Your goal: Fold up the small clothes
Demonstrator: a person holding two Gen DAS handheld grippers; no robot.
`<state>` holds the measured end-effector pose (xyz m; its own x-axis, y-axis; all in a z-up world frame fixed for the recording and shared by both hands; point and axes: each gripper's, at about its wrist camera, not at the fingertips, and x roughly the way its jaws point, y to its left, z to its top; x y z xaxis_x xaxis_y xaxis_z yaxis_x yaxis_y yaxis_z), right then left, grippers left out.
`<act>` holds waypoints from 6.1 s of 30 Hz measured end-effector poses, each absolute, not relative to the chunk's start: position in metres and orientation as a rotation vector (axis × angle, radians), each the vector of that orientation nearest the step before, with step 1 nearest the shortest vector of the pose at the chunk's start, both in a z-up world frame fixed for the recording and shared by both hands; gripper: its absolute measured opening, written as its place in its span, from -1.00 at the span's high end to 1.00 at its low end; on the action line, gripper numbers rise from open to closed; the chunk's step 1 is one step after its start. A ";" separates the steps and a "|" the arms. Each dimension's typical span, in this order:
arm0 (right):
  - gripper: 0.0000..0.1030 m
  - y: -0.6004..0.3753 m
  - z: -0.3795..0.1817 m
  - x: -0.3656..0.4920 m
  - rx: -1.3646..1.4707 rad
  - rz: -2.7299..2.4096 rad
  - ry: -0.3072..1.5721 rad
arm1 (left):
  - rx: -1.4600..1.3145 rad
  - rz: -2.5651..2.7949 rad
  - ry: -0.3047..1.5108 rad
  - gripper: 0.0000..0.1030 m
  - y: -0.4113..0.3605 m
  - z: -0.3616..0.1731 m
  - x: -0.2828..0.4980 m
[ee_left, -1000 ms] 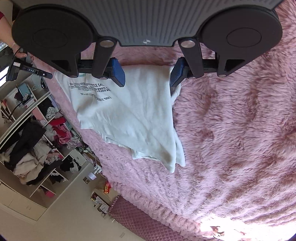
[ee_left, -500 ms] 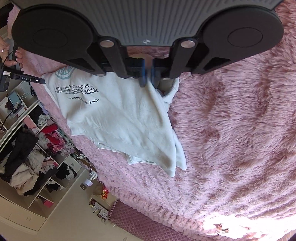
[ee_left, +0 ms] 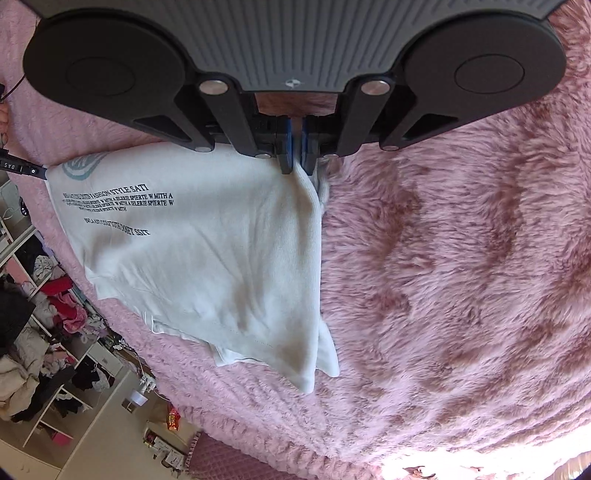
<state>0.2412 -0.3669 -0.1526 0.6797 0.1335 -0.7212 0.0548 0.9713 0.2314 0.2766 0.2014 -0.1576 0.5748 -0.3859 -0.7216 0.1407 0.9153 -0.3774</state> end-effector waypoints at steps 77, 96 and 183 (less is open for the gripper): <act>0.26 -0.265 -0.135 0.251 0.124 0.144 0.677 | -0.238 -0.324 0.812 -0.23 0.160 -0.141 0.276; 0.07 -0.215 -0.108 0.221 0.001 0.090 0.645 | -0.450 -0.306 0.738 -0.27 0.208 -0.116 0.272; 0.97 -0.219 -0.102 0.198 0.023 -0.178 0.299 | -0.694 -0.554 0.953 0.77 -0.116 -0.119 0.493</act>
